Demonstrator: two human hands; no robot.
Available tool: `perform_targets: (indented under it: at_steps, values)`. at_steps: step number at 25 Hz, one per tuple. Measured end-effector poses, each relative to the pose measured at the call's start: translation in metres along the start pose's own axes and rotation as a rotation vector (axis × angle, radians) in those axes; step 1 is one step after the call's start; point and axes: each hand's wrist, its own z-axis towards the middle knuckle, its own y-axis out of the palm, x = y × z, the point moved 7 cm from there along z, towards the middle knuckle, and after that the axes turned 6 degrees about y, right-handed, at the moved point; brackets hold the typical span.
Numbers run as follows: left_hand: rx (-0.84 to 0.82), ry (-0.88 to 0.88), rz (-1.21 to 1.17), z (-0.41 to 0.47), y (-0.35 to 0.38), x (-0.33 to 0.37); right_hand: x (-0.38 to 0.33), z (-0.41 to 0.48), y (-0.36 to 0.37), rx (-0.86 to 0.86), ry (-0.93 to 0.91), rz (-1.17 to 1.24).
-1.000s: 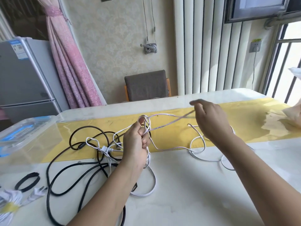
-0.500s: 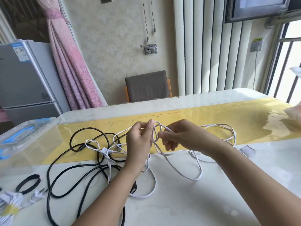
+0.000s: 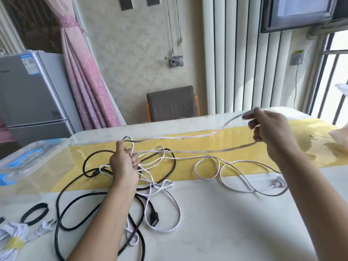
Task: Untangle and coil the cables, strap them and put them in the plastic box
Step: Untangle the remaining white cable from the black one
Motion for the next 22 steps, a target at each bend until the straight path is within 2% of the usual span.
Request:
perform_targets:
  at_steps: [2,3,4,5,6,8,9,11,14,16,19,22]
  values:
    - [-0.094,-0.027,0.004,-0.008,0.012,-0.006,0.027,0.009,0.001,0.024,0.093,-0.616]
    - [-0.137,-0.031,0.025,-0.012,0.018,-0.008,0.029,0.003,0.005,0.038,0.074,-0.846]
    - [-0.17,-0.023,0.055,-0.016,0.022,-0.01,0.024,-0.004,0.015,0.029,-0.025,-0.913]
    - [-0.2,-0.002,0.091,-0.02,0.027,-0.01,0.014,-0.015,0.029,-0.014,-0.147,-0.842]
    - [-0.235,0.032,0.139,-0.025,0.032,-0.01,0.002,-0.029,0.043,-0.099,-0.25,-0.64]
    - [-0.294,0.146,0.276,-0.042,0.042,-0.008,-0.009,-0.066,0.081,-0.38,-0.241,-0.27]
    - [-0.311,0.205,0.338,-0.051,0.045,-0.007,-0.01,-0.084,0.098,-0.504,-0.22,-0.228]
    - [-0.389,0.292,0.385,-0.064,0.054,-0.007,-0.006,-0.116,0.123,-0.664,-0.26,-0.323]
    - [-0.531,0.288,0.33,-0.07,0.063,-0.011,0.004,-0.13,0.136,-0.689,-0.368,-0.444]
    - [-0.512,0.316,0.395,-0.065,0.059,-0.009,0.008,-0.123,0.134,-0.718,-0.298,-0.399]
    - [-0.412,0.304,0.454,-0.054,0.048,-0.004,-0.002,-0.107,0.125,-0.733,-0.193,-0.161]
    - [-0.286,0.155,0.297,-0.036,0.036,0.003,-0.026,-0.073,0.089,-0.53,-0.192,0.138]
